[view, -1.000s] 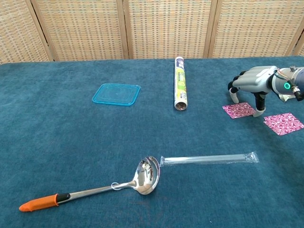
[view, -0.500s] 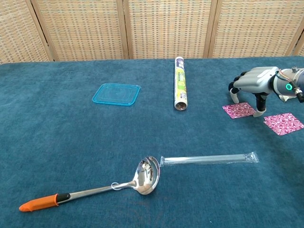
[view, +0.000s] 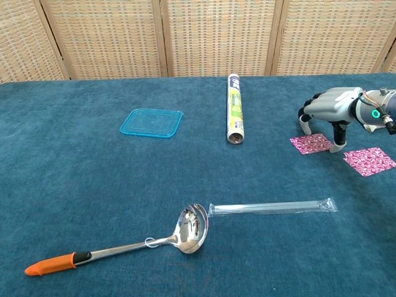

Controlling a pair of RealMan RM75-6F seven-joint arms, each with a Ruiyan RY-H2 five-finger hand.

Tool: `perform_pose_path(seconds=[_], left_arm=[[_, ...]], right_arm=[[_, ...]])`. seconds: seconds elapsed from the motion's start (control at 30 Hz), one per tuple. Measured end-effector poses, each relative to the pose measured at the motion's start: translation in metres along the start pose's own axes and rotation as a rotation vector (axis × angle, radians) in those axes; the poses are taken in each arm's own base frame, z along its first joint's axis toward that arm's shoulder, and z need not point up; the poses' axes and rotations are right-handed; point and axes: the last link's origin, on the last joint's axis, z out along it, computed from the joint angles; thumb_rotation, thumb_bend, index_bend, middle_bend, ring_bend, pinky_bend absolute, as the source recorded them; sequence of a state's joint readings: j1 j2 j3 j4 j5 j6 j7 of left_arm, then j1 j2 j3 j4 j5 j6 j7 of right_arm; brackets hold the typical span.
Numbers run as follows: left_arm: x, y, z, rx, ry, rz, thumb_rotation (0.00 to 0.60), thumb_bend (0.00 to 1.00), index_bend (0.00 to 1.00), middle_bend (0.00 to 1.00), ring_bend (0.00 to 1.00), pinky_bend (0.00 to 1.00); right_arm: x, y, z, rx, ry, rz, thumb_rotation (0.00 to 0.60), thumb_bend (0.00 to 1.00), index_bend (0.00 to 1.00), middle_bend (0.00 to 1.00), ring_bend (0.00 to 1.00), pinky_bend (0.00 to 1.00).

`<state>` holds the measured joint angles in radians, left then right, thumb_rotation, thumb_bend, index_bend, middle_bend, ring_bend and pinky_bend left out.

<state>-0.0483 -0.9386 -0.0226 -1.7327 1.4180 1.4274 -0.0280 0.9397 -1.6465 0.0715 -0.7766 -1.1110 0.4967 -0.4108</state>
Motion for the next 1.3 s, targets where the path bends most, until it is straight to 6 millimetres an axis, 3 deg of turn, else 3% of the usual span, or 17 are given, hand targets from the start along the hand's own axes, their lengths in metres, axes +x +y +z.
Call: perform_pose_path(seconds=[0.7, 1.3], left_arm=[[-0.0005, -0.0004, -0.0001, 0.0, -0.001, -0.002, 0.201, 0.0, 0.02, 0.0, 0.0, 0.0], [0.0003, -0.0016, 0.0001, 0.002, 0.003, -0.003, 0.203, 0.0, 0.02, 0.0, 0.0, 0.0]], right_arm=[[0.0009, -0.0012, 0.0006, 0.001, 0.019, 0.012, 0.6, 0.26, 0.5, 0.19, 0.0, 0.0], [0.0061, 0.0008, 0.0, 0.003, 0.034, 0.025, 0.6, 0.26, 0.51, 0.2, 0.0, 0.0]])
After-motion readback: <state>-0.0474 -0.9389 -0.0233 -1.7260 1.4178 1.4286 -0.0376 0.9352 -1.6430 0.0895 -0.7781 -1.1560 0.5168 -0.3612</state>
